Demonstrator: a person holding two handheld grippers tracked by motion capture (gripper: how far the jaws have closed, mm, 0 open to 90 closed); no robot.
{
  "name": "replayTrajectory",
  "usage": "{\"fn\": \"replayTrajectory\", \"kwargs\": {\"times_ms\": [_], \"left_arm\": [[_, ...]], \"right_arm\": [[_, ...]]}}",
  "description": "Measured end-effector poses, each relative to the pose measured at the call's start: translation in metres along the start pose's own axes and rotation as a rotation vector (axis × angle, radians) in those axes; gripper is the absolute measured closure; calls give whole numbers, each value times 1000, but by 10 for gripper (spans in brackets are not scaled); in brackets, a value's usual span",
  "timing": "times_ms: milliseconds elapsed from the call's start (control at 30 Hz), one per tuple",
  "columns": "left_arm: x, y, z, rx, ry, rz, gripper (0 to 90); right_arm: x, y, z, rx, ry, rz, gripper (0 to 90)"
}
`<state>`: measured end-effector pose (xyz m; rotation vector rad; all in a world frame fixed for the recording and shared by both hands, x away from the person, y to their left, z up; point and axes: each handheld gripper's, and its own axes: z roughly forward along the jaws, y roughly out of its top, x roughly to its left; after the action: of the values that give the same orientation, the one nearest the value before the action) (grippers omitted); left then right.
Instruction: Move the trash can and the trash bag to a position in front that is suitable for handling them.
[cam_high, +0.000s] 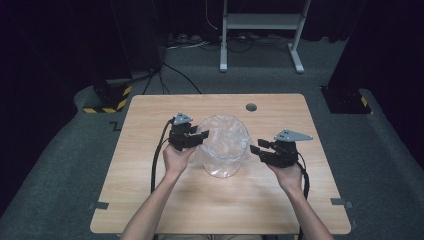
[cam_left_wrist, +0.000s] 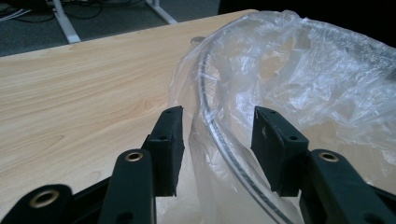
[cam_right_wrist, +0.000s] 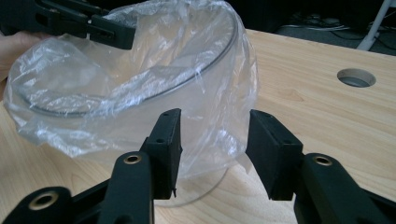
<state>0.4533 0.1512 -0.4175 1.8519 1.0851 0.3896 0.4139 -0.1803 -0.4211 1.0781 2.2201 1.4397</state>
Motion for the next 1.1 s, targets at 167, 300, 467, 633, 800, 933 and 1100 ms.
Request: {"fn": "replayTrajectory", "kwargs": {"times_ms": [167,300,467,633,800,933,1100], "left_arm": [[-1,0,0,4,-1,4,536],[-1,0,0,6,-2,6,535],[-1,0,0,5,-2,6,535],[-1,0,0,6,-2,6,535],[-1,0,0,5,-2,5,535],[-2,0,1,2,-4,5,535],[-3,0,1,4,-5,6,532]], "right_arm": [[-3,-2,16,51,34,-19,779],[-1,-7,22,77,38,-41,900],[-3,-11,27,129,11,-59,900],[-4,-12,16,85,12,-36,833],[1,-5,-4,-18,33,-12,728],[10,-3,-5,-16,31,-41,672],[17,-10,4,32,38,-65,627]]}}
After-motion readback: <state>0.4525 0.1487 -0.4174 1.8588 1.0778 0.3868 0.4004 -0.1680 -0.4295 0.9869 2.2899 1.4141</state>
